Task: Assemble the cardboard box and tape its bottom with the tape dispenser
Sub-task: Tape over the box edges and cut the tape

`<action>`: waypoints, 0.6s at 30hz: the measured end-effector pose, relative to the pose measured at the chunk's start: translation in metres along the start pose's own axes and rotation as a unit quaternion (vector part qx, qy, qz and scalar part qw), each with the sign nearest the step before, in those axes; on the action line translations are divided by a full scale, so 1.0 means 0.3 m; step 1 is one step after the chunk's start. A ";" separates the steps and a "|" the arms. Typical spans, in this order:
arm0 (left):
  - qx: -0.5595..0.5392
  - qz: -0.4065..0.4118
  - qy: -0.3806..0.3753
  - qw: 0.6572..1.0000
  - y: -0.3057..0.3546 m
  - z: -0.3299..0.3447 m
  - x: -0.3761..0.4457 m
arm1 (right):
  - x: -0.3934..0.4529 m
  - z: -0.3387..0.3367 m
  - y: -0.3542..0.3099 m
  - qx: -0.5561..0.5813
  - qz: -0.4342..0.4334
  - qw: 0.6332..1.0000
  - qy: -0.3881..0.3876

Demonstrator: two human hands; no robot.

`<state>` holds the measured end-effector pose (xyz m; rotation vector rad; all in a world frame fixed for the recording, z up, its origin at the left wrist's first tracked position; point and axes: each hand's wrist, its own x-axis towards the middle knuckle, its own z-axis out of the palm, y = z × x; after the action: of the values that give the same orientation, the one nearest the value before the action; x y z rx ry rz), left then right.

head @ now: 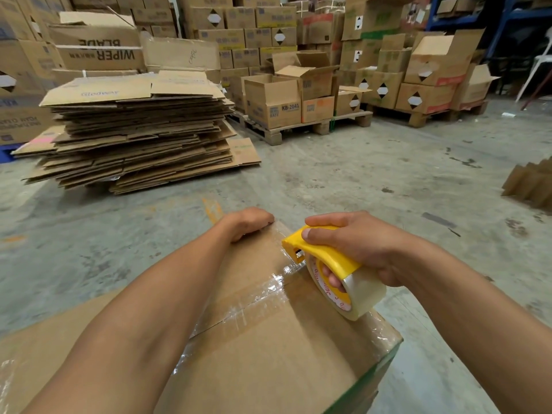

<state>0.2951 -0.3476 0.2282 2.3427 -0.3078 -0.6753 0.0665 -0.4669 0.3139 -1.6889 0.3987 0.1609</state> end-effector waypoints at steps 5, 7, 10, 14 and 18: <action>0.024 0.063 0.052 0.996 -0.015 0.013 0.030 | 0.004 0.008 0.002 -0.005 -0.006 1.000 0.004; 0.036 0.084 0.069 0.993 -0.015 0.015 0.030 | 0.006 0.010 0.002 -0.005 -0.006 1.000 0.007; 0.028 0.092 0.072 0.993 -0.017 0.015 0.029 | 0.006 0.010 0.002 -0.005 -0.005 1.000 0.004; 0.013 0.079 0.044 0.996 -0.011 0.020 0.017 | 0.009 0.006 0.007 -0.004 -0.008 1.000 0.003; -0.005 0.046 0.009 0.999 -0.001 0.014 0.011 | 0.009 0.006 0.012 0.006 -0.011 1.000 0.013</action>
<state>0.2956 -0.3509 0.2239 2.3076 -0.4006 -0.6084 0.0679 -0.4661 0.3093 -1.6845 0.3990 0.1210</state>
